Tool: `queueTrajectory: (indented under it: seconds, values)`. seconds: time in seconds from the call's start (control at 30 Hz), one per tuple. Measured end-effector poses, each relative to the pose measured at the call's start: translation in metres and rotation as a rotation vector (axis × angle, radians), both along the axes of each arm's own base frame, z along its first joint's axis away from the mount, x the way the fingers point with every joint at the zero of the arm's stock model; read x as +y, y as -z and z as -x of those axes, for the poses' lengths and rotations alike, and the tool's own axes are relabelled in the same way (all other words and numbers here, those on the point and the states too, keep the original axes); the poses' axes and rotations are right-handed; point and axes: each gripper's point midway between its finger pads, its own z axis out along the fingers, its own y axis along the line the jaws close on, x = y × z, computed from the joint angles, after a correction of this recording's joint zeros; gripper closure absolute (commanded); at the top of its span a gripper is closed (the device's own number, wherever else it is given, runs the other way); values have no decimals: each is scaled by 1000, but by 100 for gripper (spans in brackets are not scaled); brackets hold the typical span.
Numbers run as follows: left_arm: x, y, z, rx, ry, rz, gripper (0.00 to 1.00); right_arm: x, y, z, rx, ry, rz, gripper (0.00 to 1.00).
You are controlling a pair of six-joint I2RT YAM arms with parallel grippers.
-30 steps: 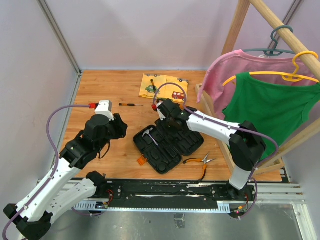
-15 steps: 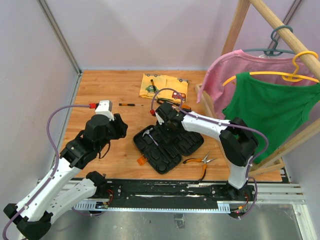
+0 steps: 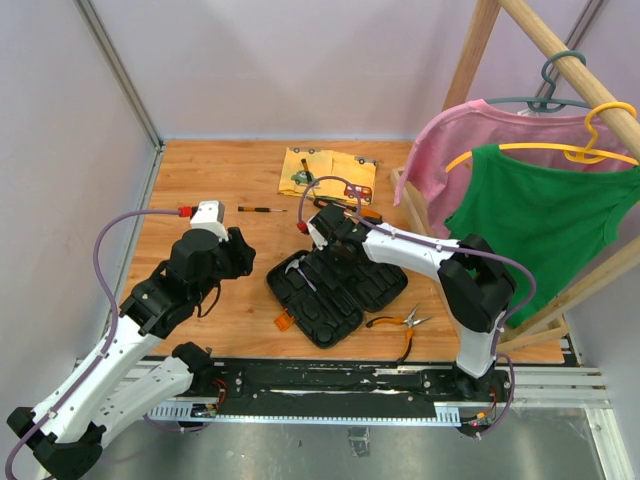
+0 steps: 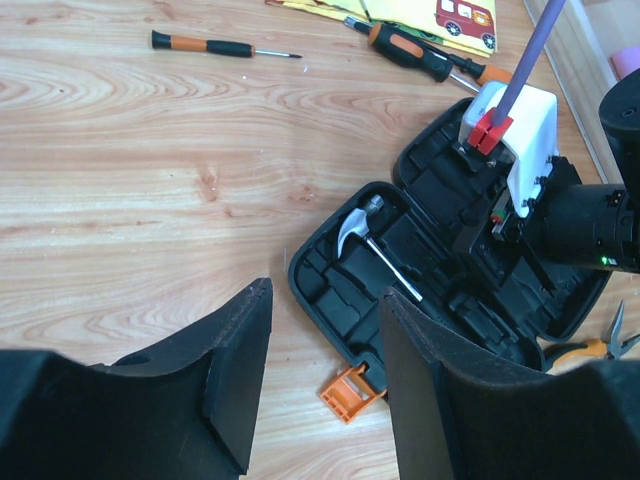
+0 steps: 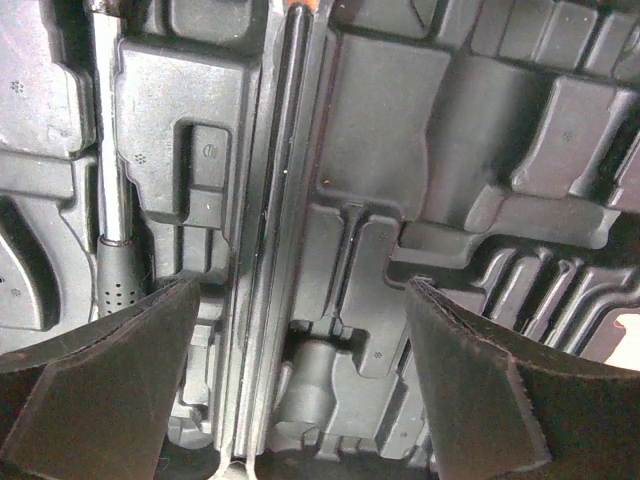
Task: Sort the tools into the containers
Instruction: Adjust the storage box at the center of the board.
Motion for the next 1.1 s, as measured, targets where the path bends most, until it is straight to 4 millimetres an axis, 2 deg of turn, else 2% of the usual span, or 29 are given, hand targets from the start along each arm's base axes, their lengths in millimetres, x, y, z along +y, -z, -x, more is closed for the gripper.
queueTrajectory:
  seconds: [0.27, 0.43, 0.63, 0.9, 1.1]
  values:
    - [0, 0, 0, 0, 0, 0, 48, 7, 4, -5, -1, -76, -1, 21]
    - [0, 0, 0, 0, 0, 0, 48, 1, 14, -9, 20, -77, 13, 24]
    - [0, 0, 0, 1, 0, -1, 48, 2, 17, -10, 42, -74, 1, 36]
    - [0, 2, 0, 4, 0, -3, 47, 5, 17, -9, 65, 18, -6, 42]
    - [0, 2, 0, 5, 0, -4, 47, 15, 17, -6, 78, 140, -9, 45]
